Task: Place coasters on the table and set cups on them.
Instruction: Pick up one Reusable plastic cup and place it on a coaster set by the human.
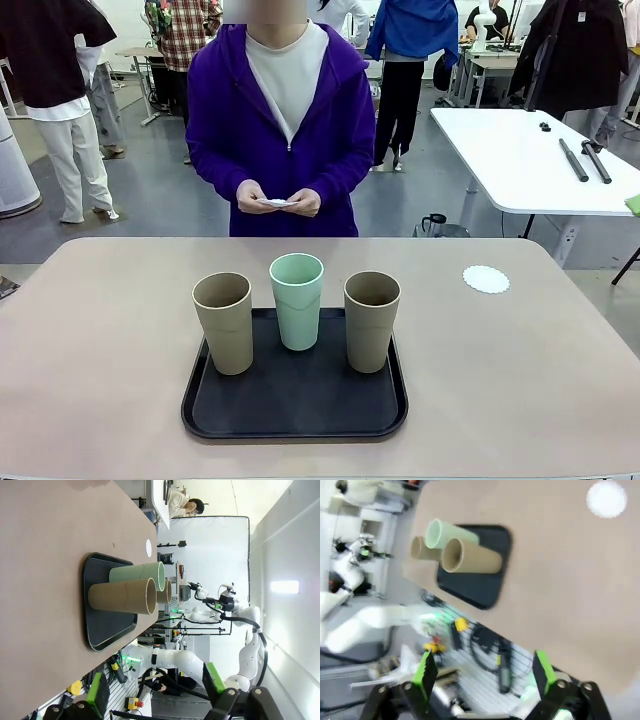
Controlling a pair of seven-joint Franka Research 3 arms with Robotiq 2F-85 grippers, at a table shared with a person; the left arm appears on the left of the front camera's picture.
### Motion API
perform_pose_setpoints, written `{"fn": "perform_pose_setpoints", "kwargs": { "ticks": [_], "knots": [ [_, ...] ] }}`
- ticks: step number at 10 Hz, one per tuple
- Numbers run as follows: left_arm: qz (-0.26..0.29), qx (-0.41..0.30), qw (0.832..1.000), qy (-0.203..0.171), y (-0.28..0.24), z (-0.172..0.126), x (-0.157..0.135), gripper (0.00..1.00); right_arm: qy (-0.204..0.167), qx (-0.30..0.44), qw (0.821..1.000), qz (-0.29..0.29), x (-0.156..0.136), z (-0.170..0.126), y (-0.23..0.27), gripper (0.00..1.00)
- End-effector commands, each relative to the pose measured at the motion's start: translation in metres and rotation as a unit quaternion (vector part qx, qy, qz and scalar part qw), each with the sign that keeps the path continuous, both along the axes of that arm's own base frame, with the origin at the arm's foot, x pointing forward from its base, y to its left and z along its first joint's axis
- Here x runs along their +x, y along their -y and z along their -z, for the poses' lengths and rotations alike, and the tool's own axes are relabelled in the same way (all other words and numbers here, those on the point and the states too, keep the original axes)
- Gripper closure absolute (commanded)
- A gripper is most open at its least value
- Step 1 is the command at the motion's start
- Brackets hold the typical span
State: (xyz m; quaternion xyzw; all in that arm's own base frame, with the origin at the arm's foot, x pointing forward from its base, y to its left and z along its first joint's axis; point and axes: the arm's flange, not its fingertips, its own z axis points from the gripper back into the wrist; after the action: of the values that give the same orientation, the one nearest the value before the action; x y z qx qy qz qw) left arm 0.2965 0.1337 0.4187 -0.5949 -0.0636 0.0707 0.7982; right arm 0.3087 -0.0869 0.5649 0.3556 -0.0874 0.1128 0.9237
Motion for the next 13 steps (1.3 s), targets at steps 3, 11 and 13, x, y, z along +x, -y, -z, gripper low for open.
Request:
{"fn": "perform_pose_setpoints", "kwargs": {
  "ticks": [3, 11, 13],
  "knots": [
    [-0.002, -0.003, 1.0, 0.003, -0.001, -0.001, -0.001, 0.0, 0.035, -0.272, 0.946, -0.173, 0.055, -0.009, -0.075, 0.0],
    [-0.002, -0.003, 1.0, 0.003, -0.001, -0.001, -0.001, 0.0, 0.029, -0.282, 0.917, -0.281, 0.076, 0.024, -0.156, 0.0],
    [-0.002, -0.003, 1.0, 0.003, -0.001, -0.001, -0.001, 0.0, 0.029, -0.282, 0.917, -0.281, 0.076, 0.024, -0.156, 0.0]
  ]
}}
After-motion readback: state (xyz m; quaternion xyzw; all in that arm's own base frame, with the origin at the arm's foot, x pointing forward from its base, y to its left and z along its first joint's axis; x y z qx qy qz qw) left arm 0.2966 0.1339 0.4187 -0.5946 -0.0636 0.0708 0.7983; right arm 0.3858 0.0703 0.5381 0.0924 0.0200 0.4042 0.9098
